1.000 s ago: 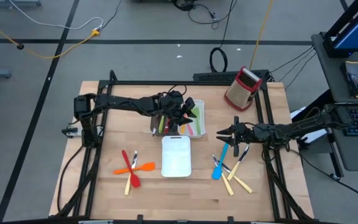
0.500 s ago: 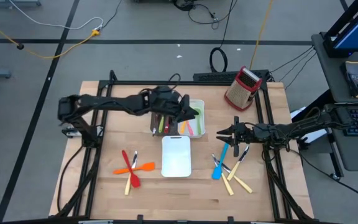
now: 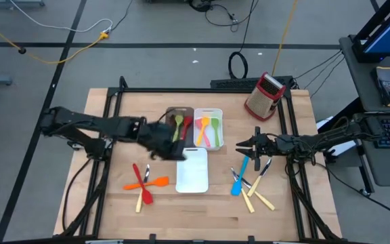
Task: Pick & Place Kitchen Items
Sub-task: Put the red spatula into the top white bin
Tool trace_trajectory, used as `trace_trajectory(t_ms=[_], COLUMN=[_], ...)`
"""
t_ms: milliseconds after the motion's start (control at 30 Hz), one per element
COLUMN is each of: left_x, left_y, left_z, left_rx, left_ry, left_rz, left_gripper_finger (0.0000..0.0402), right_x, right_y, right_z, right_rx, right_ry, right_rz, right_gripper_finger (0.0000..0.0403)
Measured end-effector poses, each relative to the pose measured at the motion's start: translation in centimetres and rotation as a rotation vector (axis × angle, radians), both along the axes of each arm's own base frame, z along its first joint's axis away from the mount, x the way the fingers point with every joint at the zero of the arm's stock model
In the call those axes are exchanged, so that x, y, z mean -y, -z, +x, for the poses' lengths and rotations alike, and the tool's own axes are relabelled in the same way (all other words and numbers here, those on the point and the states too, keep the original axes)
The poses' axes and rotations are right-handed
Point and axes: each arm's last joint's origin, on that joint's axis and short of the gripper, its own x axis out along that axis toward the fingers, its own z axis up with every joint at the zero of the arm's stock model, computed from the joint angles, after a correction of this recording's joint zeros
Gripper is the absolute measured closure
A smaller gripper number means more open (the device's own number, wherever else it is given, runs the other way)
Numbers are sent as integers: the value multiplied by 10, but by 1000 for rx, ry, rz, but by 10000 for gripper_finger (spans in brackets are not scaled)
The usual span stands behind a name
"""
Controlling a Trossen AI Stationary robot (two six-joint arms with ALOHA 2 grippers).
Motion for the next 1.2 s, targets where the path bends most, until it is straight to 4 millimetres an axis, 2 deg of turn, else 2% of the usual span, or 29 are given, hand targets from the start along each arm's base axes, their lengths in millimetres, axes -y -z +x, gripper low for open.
trace_trajectory(t_ms=[167,233,400,600,733,833,1033,1200], left_x=[26,33,44,47,48,48,49,54], left_y=[17,22,29,33,36,43,66,77], left_z=[-31,-44,-66,-79,-82,-84,-93,-94], left_rx=[-297,-397,-520,-520,-486,-483,-487,-458], left_ry=[78,155,420,810,1146,1366,1650,1697], left_rz=[62,122,329,634,847,934,1007,1085], left_gripper_finger=[336,351,395,386,397,397,375,367], right_x=[0,0,0,0,0,0,0,0], right_y=[0,0,0,0,0,0,0,0], right_z=[0,0,0,0,0,0,0,0], right_rx=[2,1,2,3,2,2,2,2], right_ry=[0,0,1,1,1,0,1,0], right_rz=[0,0,0,1,1,1,1,1], right_gripper_finger=[310,310,310,310,310,310,310,310])
